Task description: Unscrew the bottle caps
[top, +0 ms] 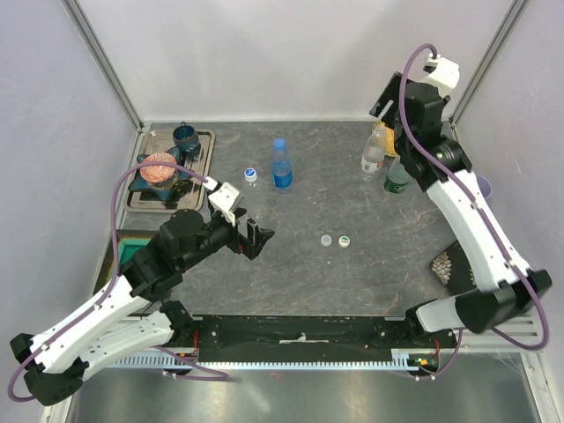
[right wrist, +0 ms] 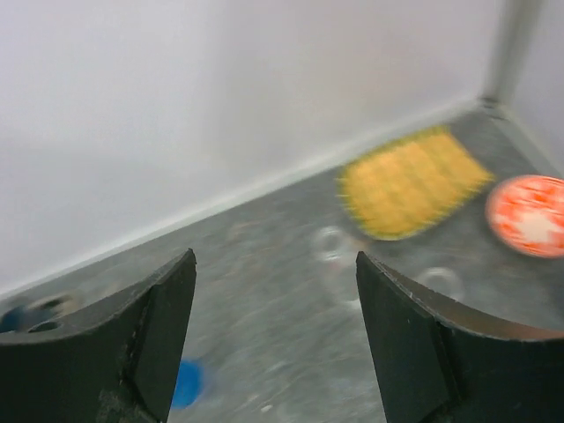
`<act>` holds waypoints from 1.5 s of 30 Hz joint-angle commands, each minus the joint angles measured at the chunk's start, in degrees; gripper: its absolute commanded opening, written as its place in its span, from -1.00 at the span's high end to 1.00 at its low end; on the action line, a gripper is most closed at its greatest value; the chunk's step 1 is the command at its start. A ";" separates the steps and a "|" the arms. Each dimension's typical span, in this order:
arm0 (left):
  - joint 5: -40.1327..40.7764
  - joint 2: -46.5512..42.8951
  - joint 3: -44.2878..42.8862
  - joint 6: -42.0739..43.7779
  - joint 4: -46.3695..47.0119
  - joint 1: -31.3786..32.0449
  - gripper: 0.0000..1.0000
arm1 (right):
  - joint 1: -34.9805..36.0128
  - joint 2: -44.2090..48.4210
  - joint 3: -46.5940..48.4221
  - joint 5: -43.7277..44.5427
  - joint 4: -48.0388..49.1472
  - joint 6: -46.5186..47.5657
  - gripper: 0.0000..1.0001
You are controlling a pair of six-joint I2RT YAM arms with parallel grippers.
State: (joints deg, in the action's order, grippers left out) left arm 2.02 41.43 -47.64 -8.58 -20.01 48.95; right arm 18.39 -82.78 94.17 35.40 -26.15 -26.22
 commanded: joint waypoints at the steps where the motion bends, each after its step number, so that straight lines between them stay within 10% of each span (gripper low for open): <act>1: 13.42 -2.31 -2.20 -3.19 1.91 0.01 -0.99 | 7.61 6.14 -3.37 -16.96 6.98 3.71 -0.61; 6: 28.55 -7.40 -0.53 -9.94 -0.37 -0.08 -0.99 | 16.13 5.18 -14.32 -23.96 16.43 3.19 -0.40; 10: 31.81 -9.87 -1.05 -13.39 -4.24 -0.17 -0.99 | 19.04 0.88 -13.68 -28.45 18.07 4.94 -0.78; 34: 23.47 -6.45 -2.64 -10.41 -9.00 -0.35 -0.99 | 21.69 -34.02 13.67 -12.81 13.06 8.55 -0.92; 40: 22.41 -5.75 -1.67 -9.35 -7.77 -0.35 -0.99 | 21.86 -34.90 12.79 -11.40 13.23 8.02 -0.75; 45: 22.24 -5.39 -1.49 -9.18 -7.24 -0.35 -0.97 | 21.77 -33.59 10.16 -11.49 15.34 8.29 -0.08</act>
State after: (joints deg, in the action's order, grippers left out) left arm 24.88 35.62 -49.39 -19.88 -30.00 48.84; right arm 40.12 -118.24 105.01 22.63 -13.98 -17.89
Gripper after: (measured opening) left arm 0.991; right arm 0.627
